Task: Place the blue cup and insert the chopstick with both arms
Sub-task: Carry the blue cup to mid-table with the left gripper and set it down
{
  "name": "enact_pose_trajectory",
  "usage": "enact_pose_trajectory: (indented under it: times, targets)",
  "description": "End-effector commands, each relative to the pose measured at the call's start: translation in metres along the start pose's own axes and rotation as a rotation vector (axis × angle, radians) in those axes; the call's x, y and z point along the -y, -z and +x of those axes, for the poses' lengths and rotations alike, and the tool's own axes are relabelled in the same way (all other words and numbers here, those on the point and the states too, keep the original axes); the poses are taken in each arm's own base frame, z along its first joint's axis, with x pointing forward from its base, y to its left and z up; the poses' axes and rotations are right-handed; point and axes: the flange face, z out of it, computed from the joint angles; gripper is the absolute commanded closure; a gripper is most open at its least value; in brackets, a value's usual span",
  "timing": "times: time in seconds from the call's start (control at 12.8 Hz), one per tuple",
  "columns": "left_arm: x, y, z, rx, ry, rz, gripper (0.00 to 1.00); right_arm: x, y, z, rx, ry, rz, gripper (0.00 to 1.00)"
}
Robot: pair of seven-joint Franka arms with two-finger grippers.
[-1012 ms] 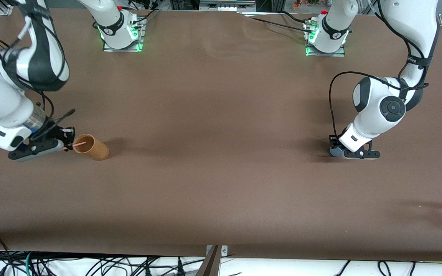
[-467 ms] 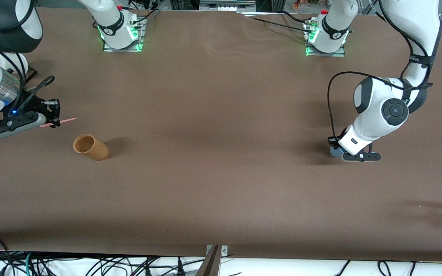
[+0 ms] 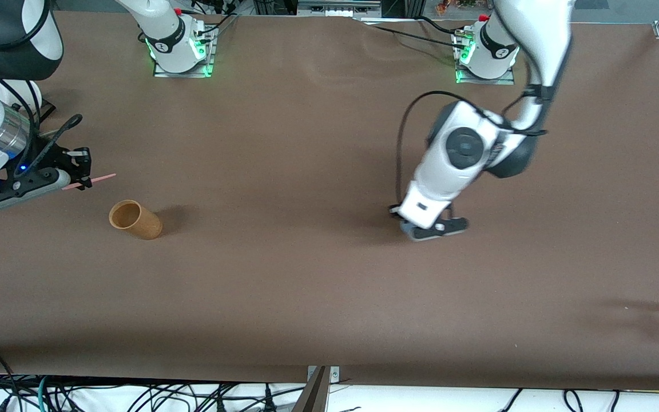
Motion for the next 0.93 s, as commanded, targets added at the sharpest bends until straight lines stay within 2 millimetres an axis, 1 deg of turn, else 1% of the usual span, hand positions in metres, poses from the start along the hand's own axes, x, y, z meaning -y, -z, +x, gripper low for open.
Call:
enact_pose_trajectory:
  times: [0.0,0.16,0.23,0.31,0.47,0.62,0.7,0.78,0.86]
  targets:
    - [-0.065,-0.035,-0.021,-0.003,0.121,-0.007,1.00,0.032,0.001,0.010,0.000,-0.080,0.033,1.00]
    - [-0.083,-0.048,-0.037,-0.004,0.168,-0.004,1.00,0.062,-0.002,0.018,0.005,-0.123,0.042,1.00]
    - [-0.087,-0.058,-0.044,-0.013,0.184,0.008,1.00,0.076,-0.003,0.021,0.007,-0.143,0.047,1.00]
    - [-0.092,-0.063,-0.047,-0.027,0.201,0.015,1.00,0.090,-0.006,0.024,0.011,-0.155,0.052,1.00]
    - [-0.093,-0.070,-0.045,-0.032,0.218,0.021,1.00,0.117,-0.008,0.032,0.006,-0.198,0.062,1.00]
    - [-0.093,-0.069,-0.045,-0.033,0.219,0.020,0.69,0.138,-0.009,0.039,-0.004,-0.231,0.071,1.00]
    - [-0.093,-0.069,-0.045,-0.033,0.219,0.020,0.68,0.143,-0.012,0.043,-0.009,-0.251,0.077,1.00]
    - [-0.093,-0.069,-0.045,-0.033,0.221,0.020,0.64,0.149,-0.012,0.044,-0.016,-0.255,0.079,1.00]
    - [-0.093,-0.069,-0.045,-0.033,0.225,0.019,0.56,0.158,-0.017,0.047,-0.013,-0.250,0.083,1.00]
